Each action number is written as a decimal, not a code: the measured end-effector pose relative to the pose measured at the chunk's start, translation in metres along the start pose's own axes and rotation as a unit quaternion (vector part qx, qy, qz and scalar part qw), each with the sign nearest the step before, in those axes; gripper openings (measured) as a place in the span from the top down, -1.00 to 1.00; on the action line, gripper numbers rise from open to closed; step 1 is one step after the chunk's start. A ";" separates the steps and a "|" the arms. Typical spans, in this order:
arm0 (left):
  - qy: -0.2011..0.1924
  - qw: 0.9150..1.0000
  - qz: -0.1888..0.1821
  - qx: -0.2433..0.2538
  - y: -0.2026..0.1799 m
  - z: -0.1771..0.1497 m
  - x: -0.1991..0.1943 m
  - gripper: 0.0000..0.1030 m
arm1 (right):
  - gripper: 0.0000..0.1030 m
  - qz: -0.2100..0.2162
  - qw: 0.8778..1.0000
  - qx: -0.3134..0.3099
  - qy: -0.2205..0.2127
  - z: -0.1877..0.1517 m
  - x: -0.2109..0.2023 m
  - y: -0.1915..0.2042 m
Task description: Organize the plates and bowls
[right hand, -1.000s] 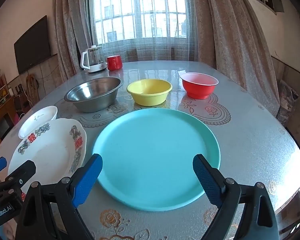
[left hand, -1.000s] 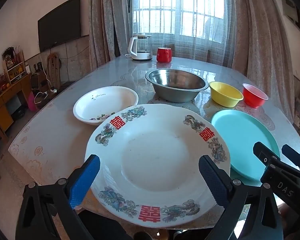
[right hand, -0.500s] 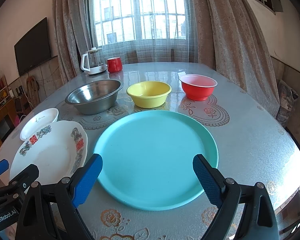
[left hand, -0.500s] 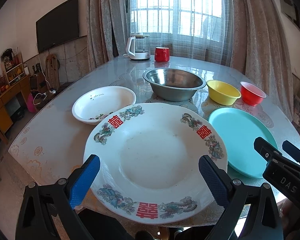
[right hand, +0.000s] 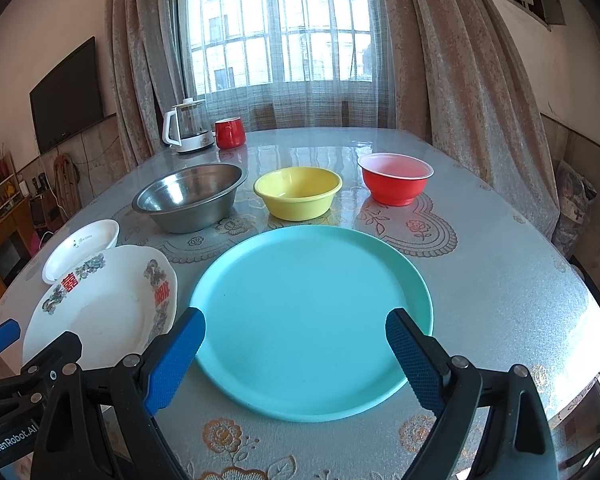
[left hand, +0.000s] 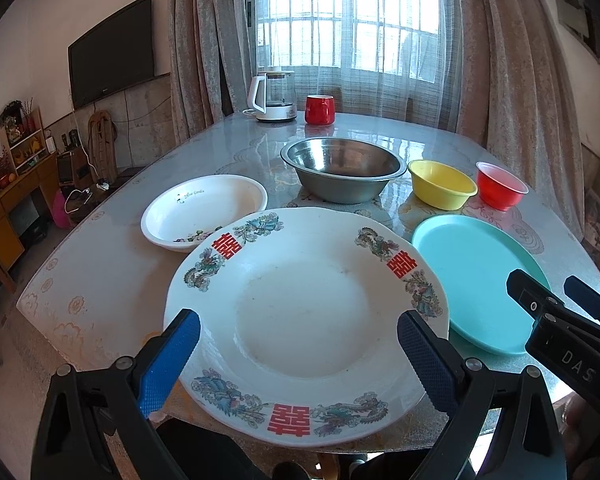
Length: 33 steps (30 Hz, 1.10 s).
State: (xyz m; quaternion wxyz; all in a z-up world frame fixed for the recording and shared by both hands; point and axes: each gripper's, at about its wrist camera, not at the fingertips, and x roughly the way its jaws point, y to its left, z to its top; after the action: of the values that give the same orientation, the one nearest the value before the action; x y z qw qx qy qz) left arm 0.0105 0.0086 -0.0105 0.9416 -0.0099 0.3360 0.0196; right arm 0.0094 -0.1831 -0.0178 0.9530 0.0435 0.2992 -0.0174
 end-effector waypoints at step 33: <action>0.002 1.000 -0.003 0.004 -0.002 0.004 0.001 -0.94 | -0.82 0.001 1.000 0.004 0.000 0.004 0.003 -0.003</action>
State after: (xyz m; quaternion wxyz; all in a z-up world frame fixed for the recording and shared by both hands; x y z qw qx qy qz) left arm 0.0139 0.0069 -0.0081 0.9409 -0.0077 0.3382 0.0152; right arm 0.0140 -0.1862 -0.0164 0.9530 0.0473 0.2987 -0.0180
